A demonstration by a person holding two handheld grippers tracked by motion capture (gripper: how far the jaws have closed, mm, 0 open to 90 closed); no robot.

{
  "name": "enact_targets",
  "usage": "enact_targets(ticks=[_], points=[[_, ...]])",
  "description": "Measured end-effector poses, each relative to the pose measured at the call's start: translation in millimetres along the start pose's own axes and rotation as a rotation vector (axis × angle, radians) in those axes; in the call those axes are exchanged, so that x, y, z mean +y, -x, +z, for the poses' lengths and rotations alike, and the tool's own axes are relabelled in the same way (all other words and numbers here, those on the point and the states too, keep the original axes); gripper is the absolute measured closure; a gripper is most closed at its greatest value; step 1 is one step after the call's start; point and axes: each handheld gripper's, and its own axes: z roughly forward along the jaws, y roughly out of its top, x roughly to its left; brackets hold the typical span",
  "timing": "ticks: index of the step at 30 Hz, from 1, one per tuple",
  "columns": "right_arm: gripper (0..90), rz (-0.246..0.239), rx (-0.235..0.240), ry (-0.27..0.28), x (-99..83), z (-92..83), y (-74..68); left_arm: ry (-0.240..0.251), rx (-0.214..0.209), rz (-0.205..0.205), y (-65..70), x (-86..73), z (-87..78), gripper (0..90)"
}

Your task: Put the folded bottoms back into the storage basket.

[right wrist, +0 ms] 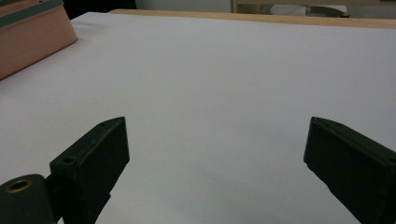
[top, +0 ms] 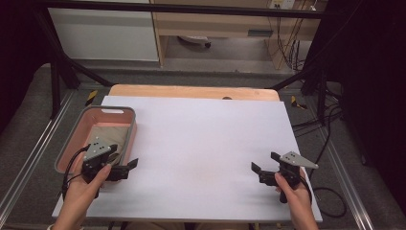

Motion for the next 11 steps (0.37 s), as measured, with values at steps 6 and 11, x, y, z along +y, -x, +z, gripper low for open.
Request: enact_targets(ticks=[6, 11], points=[[6.6, -0.016, 0.025, -0.002, -3.2, 6.7, -8.9, 0.011, -0.012, 0.006, 5.5, 0.9, 1.3, 7.9], [5.9, -0.016, 0.026, -0.018, -5.9, 9.6, -10.6, 0.019, -0.024, 0.018, 9.5, 3.6, -0.9, 8.0]])
